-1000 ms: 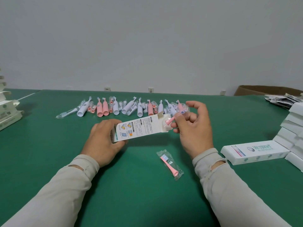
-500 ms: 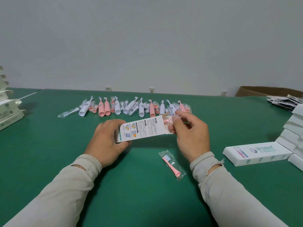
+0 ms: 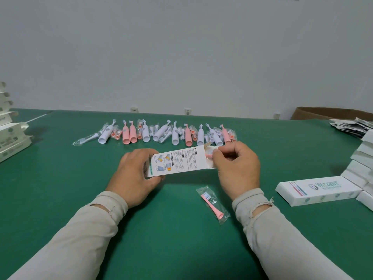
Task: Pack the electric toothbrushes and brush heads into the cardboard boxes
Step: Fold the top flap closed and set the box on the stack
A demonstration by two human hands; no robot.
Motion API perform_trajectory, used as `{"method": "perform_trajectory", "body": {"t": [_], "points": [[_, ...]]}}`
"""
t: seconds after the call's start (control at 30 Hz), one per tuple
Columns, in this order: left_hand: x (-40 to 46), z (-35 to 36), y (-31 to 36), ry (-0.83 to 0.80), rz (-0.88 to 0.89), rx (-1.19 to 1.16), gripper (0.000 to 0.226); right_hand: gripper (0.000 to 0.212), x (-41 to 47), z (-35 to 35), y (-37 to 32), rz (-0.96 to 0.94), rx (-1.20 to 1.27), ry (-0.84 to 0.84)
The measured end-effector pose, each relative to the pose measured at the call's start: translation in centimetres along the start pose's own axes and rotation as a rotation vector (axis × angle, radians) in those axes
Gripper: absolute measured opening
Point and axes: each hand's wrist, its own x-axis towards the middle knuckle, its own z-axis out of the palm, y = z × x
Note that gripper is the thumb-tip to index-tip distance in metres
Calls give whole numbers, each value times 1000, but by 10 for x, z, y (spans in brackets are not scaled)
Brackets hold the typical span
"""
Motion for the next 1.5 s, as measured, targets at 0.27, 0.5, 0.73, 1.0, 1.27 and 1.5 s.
{"method": "perform_trajectory", "body": {"t": [0.27, 0.5, 0.73, 1.0, 1.27, 1.5], "points": [[0, -2, -4, 37, -46, 20, 50, 20, -6, -7, -11, -77, -82, -506], [2, -2, -7, 82, -91, 61, 47, 8, 17, -31, -3, 17, -402, -509], [2, -2, -7, 82, -106, 51, 46, 23, -3, -19, -11, -14, -900, -954], [1, -3, -5, 82, -98, 42, 45, 20, 8, -19, -15, 18, 213, -311], [-1, -1, 1, 31, -42, 4, 48, 21, 12, -16, -8, 6, 273, 52], [0, -3, -1, 46, -44, -6, 46, 15, 5, -7, 1, -14, 93, -13]]}}
